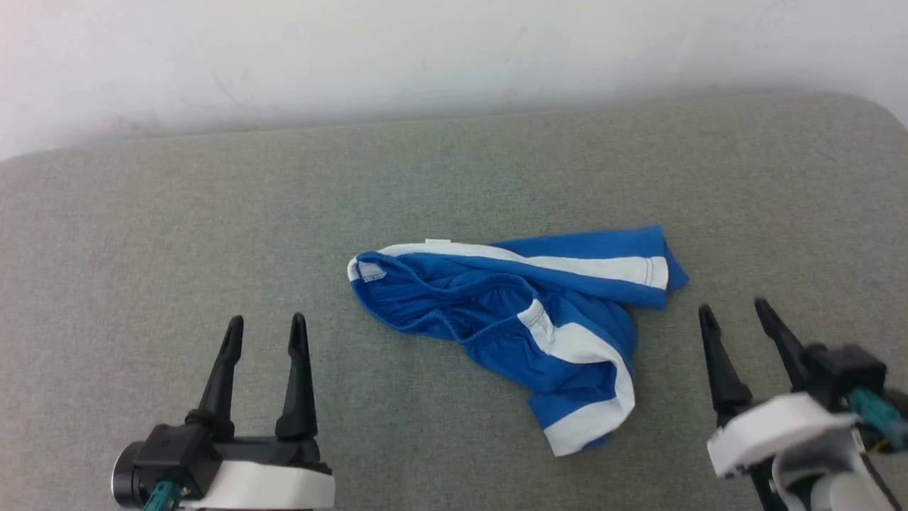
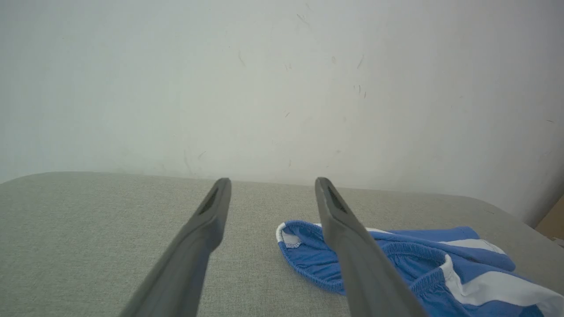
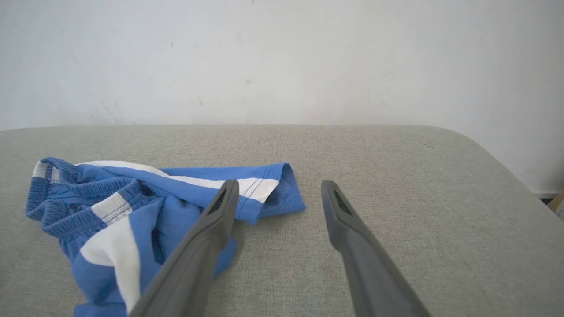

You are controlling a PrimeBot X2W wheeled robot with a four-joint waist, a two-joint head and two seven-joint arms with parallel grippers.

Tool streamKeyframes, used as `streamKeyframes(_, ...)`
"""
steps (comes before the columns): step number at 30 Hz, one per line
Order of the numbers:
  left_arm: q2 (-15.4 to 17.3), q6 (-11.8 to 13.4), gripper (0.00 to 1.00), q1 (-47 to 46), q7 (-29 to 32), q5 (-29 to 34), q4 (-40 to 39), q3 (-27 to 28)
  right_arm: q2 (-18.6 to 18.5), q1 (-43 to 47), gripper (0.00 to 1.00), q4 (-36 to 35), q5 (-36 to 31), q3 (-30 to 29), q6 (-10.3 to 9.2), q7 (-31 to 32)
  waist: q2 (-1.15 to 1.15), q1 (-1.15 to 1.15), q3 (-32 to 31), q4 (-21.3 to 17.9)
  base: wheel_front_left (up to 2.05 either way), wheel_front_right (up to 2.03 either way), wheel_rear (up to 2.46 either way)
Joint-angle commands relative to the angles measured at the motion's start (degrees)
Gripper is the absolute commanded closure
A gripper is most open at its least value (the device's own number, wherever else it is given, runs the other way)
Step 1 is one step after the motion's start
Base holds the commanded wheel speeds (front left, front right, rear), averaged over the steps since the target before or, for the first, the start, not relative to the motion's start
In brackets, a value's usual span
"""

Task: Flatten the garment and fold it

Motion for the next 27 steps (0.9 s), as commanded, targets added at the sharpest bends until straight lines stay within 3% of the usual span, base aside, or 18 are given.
streamKeyframes(1, -0.46, -0.69, 0.00, -1.33, -0.25, 0.79, 0.28, 0.37, 0.15, -1.87, 0.00, 0.12, -0.81, 0.01, -0.04, 1.17, -0.01, 0.00, 0.62, 0.40, 0.00, 0.00, 0.00)
streamKeyframes(7, -1.58, -2.48, 0.00, -2.86, -0.26, 1.61, 1.20, 0.00, 0.15, -7.79, 0.00, 3.82, -6.37, 0.12, -0.04, 9.39, -0.01, 0.00, 2.94, 2.31, 0.00, 0.00, 0.00)
streamKeyframes(14, -1.98, -3.55, 0.00, -4.25, -0.26, 1.41, 2.82, -0.12, -0.10, -11.41, 0.00, 10.71, -7.48, 0.90, -0.04, 11.88, -0.01, 0.00, 4.63, 4.88, 0.00, 0.00, 0.00)
streamKeyframes(16, -2.02, -3.80, 0.00, -4.48, -0.26, 1.42, 3.16, -0.08, -0.06, -12.21, 0.63, 12.42, -7.37, 0.64, -0.04, 11.50, -0.01, 0.00, 4.74, 5.28, 0.00, 0.00, 0.00)
streamKeyframes(17, -2.03, -3.87, 0.00, -4.54, -0.26, 1.43, 3.32, -0.04, -0.04, -12.58, 0.85, 13.18, -7.49, 0.47, -0.04, 11.20, -0.01, 0.00, 4.71, 5.42, 0.00, 0.00, 0.00)
streamKeyframes(18, -2.04, -3.85, 0.00, -4.55, -0.26, 1.39, 3.39, -0.09, -0.02, -12.97, 1.00, 13.74, -7.64, 0.31, -0.04, 10.79, -0.01, 0.00, 4.67, 5.54, 0.00, 0.00, 0.00)
streamKeyframes(24, -2.06, -3.20, 0.00, -4.82, -0.26, 0.52, 3.87, -1.19, -0.27, -15.71, 1.00, 13.41, -7.62, 0.87, -0.04, 8.61, -0.01, 0.00, 4.36, 6.20, 0.00, 0.00, 0.00)
streamKeyframes(27, -2.06, -2.94, 0.00, -5.46, -0.26, -0.15, 3.90, -2.18, -2.92, -19.14, 1.00, 11.44, -7.57, 2.35, -0.04, 9.49, -0.01, 0.00, 5.07, 6.93, 0.00, 0.00, 0.00)
